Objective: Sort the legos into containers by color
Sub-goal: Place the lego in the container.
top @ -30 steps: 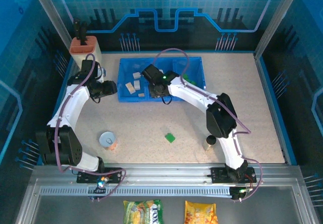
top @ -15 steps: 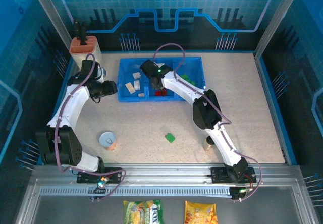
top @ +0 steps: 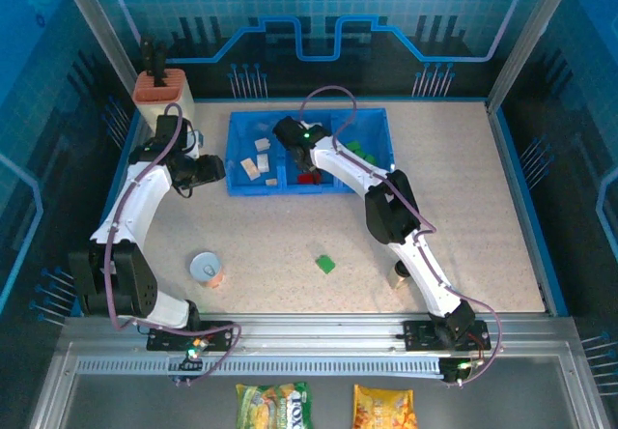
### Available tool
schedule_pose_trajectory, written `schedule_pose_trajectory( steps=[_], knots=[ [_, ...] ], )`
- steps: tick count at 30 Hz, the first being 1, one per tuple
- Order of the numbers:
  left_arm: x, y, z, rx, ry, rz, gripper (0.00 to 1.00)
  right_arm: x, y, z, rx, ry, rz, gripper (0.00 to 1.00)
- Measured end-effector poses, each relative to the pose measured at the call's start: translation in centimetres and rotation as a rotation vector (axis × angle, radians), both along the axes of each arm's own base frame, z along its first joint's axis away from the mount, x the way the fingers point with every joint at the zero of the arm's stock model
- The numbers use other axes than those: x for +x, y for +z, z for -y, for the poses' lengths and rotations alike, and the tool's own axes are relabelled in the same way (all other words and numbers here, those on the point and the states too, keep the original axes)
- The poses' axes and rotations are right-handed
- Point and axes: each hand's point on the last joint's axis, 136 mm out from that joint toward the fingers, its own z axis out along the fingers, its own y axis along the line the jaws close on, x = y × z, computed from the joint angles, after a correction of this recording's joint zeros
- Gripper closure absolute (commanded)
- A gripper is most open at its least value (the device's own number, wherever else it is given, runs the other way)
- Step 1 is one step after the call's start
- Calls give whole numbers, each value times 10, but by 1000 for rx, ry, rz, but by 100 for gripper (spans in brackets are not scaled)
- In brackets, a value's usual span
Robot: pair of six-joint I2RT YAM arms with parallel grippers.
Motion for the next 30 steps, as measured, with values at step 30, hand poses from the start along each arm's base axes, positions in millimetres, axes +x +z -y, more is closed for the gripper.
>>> schedule_pose_trajectory(
  steps=[30],
  knots=[
    [0, 0, 0, -2, -2, 0, 43, -38, 74, 0, 52, 116, 19, 49]
  ],
)
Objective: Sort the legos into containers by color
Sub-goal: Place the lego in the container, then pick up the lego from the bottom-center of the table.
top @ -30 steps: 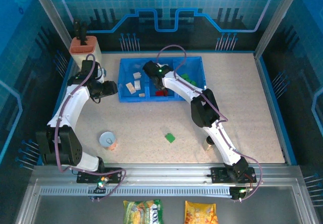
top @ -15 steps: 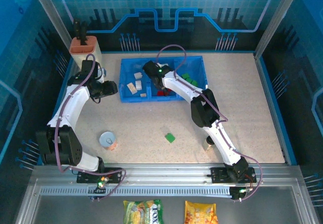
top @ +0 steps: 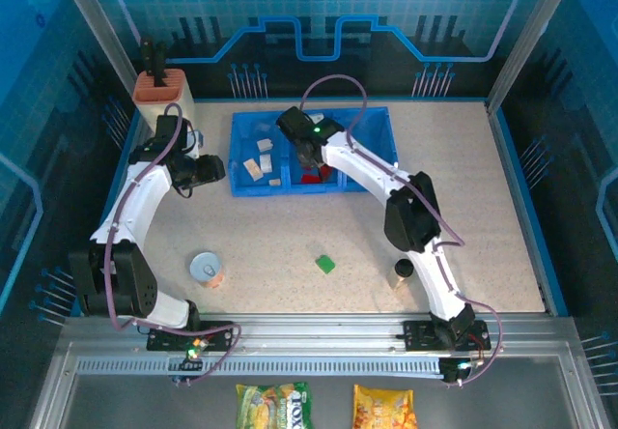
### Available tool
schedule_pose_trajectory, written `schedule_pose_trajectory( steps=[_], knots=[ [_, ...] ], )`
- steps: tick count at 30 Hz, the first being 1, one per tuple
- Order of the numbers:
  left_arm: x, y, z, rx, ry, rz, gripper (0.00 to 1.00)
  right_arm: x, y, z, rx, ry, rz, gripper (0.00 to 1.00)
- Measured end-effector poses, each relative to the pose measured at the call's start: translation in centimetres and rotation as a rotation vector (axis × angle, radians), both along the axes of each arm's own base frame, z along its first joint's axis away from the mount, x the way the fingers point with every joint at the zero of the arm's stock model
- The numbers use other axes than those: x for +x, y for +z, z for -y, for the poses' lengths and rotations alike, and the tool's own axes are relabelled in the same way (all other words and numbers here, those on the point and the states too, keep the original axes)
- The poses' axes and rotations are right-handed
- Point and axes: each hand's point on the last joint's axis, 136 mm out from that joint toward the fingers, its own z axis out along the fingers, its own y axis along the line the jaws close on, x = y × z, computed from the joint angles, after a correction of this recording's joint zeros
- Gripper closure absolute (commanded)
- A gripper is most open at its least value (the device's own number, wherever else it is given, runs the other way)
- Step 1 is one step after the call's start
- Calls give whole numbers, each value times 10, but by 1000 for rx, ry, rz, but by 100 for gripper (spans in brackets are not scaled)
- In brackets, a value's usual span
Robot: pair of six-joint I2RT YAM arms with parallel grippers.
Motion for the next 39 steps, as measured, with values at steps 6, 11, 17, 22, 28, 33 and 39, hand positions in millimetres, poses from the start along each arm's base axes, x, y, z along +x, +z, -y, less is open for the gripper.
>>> schedule_pose_trajectory(
  steps=[6, 11, 17, 22, 28, 33, 39],
  knots=[
    [0, 0, 0, -1, 0, 0, 43, -46, 10, -9, 39, 124, -77, 49],
    [0, 0, 0, -1, 0, 0, 43, -97, -5, -16, 44, 255, -188, 49],
    [0, 0, 0, 0, 0, 0, 42, -152, -19, -20, 30, 400, -294, 48],
    [0, 0, 0, 0, -1, 0, 42, -189, -31, -26, -12, 501, -353, 47],
    [0, 0, 0, 0, 0, 0, 42, -224, -55, -25, -71, 575, -430, 44],
    [0, 0, 0, 0, 0, 0, 42, -240, -75, -13, -102, 586, -497, 43],
    [0, 0, 0, 0, 0, 0, 42, -253, -94, 2, -126, 581, -554, 42]
  ],
)
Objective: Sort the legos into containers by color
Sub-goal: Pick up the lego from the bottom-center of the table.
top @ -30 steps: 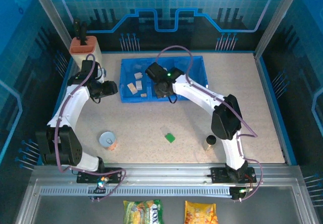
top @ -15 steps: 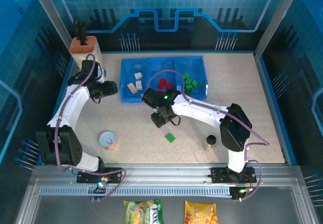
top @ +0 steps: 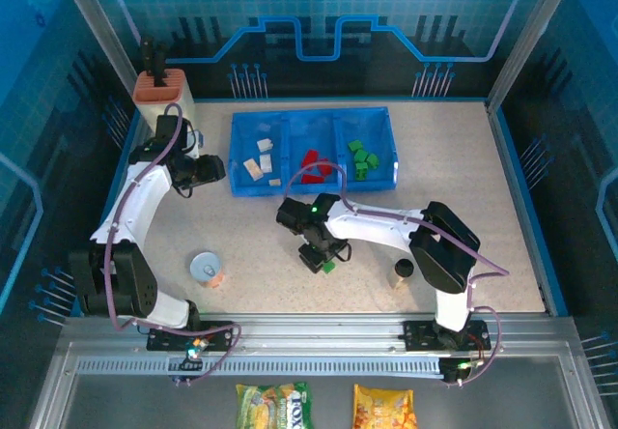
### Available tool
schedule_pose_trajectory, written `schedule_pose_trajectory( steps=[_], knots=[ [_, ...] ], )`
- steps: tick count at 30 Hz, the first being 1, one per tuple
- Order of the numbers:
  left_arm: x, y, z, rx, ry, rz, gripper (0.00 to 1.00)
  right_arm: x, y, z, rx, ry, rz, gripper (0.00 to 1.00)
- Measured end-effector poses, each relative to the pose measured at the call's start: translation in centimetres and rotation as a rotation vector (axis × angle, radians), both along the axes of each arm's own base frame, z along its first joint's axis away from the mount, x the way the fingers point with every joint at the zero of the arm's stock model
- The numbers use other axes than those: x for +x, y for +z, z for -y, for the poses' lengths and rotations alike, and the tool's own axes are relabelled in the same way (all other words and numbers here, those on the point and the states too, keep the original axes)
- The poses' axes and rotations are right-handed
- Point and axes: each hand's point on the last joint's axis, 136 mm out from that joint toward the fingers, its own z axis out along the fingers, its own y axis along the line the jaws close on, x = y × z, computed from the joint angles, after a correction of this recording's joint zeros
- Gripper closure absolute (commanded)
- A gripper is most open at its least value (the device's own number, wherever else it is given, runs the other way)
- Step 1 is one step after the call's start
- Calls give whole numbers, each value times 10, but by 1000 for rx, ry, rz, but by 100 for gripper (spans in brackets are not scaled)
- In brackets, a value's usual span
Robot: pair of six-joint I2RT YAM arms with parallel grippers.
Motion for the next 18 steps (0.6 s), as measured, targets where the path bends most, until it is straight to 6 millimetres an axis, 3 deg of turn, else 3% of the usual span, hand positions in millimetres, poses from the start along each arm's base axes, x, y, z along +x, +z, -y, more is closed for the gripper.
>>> schedule_pose_trajectory(
  steps=[18],
  knots=[
    [0, 0, 0, 0, 0, 0, 42, -10, -32, 7, -31, -2, -54, 46]
  ],
)
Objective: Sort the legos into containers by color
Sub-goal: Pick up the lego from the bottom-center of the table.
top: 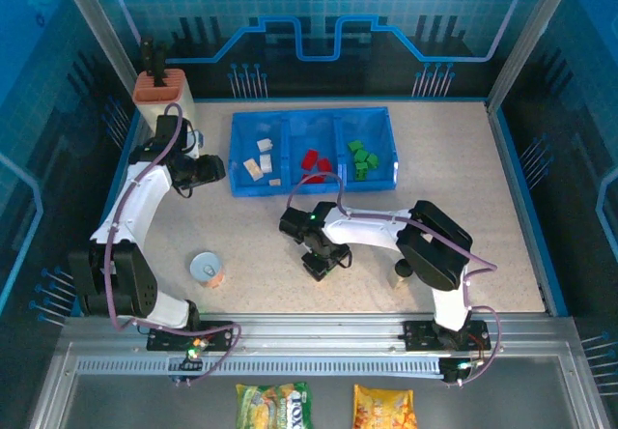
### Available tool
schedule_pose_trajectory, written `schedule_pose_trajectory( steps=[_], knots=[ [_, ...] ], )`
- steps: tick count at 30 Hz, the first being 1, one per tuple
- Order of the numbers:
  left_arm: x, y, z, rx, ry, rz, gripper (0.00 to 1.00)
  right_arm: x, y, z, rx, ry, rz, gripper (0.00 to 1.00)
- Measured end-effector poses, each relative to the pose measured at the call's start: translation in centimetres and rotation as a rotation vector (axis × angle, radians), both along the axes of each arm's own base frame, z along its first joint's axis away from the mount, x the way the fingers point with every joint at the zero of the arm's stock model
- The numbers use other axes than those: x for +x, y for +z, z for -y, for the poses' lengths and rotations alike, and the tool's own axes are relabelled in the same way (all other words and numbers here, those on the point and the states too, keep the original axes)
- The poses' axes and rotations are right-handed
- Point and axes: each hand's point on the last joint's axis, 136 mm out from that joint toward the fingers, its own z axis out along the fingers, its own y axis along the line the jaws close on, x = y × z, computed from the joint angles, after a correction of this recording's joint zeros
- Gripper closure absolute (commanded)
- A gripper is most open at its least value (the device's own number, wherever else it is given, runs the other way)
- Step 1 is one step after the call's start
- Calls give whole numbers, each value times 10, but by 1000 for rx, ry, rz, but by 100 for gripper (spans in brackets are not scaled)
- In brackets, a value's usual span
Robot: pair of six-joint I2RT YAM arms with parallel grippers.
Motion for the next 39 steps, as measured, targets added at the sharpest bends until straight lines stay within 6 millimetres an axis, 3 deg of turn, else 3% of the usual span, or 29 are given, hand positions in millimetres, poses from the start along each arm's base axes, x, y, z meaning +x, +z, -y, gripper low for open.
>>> schedule_pose_trajectory(
  steps=[26, 39],
  knots=[
    [0, 0, 0, 0, 0, 0, 42, 0, -3, 0, 3, -22, 4, 66],
    [0, 0, 0, 0, 0, 0, 42, 5, 2, 2, 19, -119, 10, 69]
  ],
)
